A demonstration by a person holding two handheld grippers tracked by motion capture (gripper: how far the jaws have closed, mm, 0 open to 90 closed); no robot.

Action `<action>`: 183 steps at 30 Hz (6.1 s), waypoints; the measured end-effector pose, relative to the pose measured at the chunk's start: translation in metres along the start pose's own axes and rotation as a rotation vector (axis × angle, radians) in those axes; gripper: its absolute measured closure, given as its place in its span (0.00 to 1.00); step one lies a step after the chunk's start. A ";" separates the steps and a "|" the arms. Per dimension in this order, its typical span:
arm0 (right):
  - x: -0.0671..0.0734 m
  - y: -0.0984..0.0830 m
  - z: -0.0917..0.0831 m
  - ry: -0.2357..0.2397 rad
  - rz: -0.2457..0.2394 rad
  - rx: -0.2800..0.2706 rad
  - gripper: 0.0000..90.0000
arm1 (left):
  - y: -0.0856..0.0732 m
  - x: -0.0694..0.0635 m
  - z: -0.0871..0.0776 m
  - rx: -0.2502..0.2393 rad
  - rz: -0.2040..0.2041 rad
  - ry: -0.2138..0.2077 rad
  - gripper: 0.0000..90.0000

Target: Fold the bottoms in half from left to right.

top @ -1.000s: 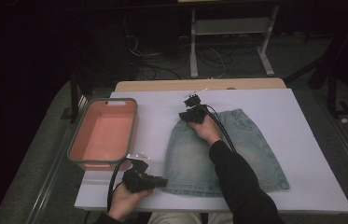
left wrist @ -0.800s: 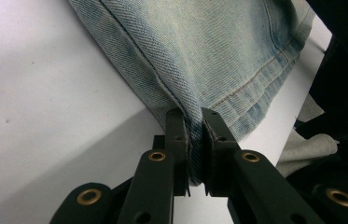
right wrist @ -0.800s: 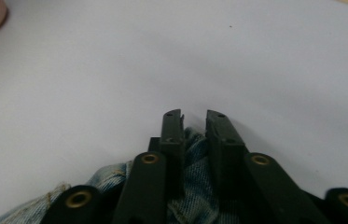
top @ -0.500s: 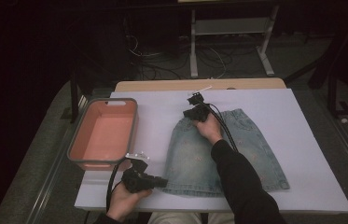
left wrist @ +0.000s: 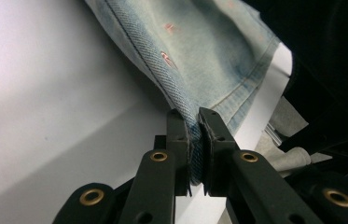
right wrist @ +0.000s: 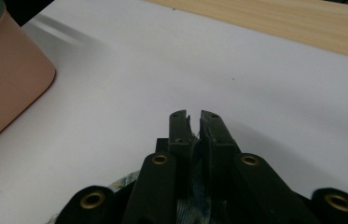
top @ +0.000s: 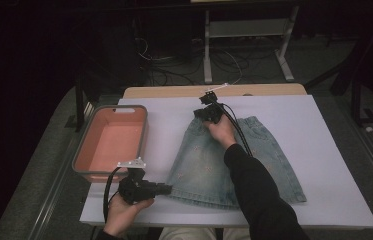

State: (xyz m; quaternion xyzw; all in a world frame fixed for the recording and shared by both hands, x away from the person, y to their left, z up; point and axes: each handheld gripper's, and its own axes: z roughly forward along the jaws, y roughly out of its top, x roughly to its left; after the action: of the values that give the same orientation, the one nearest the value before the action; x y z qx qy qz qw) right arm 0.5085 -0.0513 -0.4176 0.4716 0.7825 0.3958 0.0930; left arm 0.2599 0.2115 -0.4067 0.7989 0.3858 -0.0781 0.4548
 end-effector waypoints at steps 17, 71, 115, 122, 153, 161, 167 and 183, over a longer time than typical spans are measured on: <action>0.028 0.030 0.008 0.068 -0.012 -0.040 0.92 | 0.000 0.005 -0.040 -0.080 0.017 0.024 0.92; -0.077 0.006 -0.068 0.128 0.127 -0.127 0.92 | 0.098 -0.078 0.092 0.034 0.296 -0.265 0.92; -0.134 -0.030 -0.080 0.095 0.139 -0.087 0.93 | 0.114 -0.103 0.211 0.136 0.312 -0.325 0.92; -0.136 -0.031 -0.077 0.101 0.119 -0.090 0.93 | 0.113 -0.100 0.229 0.150 0.291 -0.322 0.92; -0.136 -0.036 -0.083 0.070 0.131 -0.089 0.79 | 0.107 -0.095 0.250 0.193 0.282 -0.275 0.71; -0.138 -0.038 -0.100 0.033 0.151 -0.103 0.56 | 0.109 -0.096 0.241 0.193 0.294 -0.272 0.53; -0.143 -0.043 -0.113 0.033 0.169 -0.121 0.45 | 0.111 -0.100 0.234 0.180 0.336 -0.246 0.47; -0.142 -0.043 -0.139 0.048 0.154 -0.119 0.27 | 0.118 -0.097 0.216 0.157 0.347 -0.183 0.36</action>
State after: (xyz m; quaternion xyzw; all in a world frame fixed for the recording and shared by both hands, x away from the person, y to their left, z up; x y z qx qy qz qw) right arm 0.4839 -0.2505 -0.3878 0.5144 0.7210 0.4587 0.0713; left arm 0.3229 -0.0455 -0.4059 0.8759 0.1920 -0.1006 0.4310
